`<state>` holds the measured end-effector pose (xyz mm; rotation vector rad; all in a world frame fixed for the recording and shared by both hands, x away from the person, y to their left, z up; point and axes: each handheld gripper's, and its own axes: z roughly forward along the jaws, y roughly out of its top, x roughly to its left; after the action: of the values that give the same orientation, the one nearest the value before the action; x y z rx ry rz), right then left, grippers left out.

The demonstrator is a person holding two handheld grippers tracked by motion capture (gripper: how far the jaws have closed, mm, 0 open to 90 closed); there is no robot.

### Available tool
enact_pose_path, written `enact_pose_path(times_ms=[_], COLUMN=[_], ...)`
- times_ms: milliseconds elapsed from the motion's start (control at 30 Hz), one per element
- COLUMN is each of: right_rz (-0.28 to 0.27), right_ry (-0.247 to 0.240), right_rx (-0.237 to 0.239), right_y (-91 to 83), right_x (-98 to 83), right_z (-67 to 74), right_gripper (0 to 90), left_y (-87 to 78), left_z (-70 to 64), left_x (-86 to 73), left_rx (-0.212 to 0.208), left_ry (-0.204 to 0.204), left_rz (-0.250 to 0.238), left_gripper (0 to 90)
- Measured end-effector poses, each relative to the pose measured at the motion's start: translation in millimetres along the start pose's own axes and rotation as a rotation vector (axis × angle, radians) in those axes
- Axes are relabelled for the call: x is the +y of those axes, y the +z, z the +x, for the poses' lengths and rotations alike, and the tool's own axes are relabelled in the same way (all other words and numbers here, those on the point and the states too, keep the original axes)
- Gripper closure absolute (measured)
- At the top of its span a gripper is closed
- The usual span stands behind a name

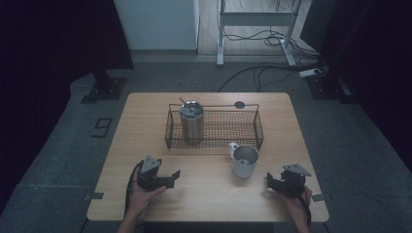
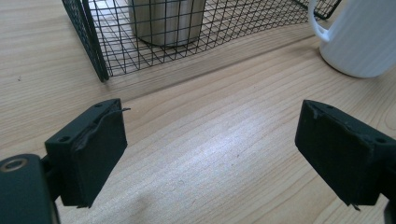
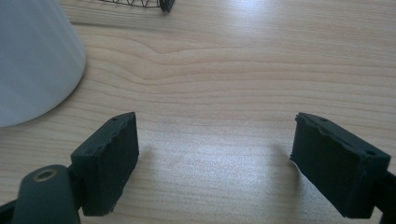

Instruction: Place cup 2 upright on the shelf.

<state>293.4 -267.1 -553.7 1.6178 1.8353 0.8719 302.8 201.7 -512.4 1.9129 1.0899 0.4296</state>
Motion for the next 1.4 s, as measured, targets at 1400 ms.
enact_pose_path(times_ms=[1400], right_rz=[-0.168], right_ry=[-0.038], right_rx=[0.190], right_y=[-46.2], right_x=[28.4], right_z=[42.9], right_gripper=[15.3], left_y=[4.4], left_z=[-1.9], left_x=[-6.9], left_rx=[0.000], left_ry=[-0.002], left_rz=[0.028], left_gripper=[9.1])
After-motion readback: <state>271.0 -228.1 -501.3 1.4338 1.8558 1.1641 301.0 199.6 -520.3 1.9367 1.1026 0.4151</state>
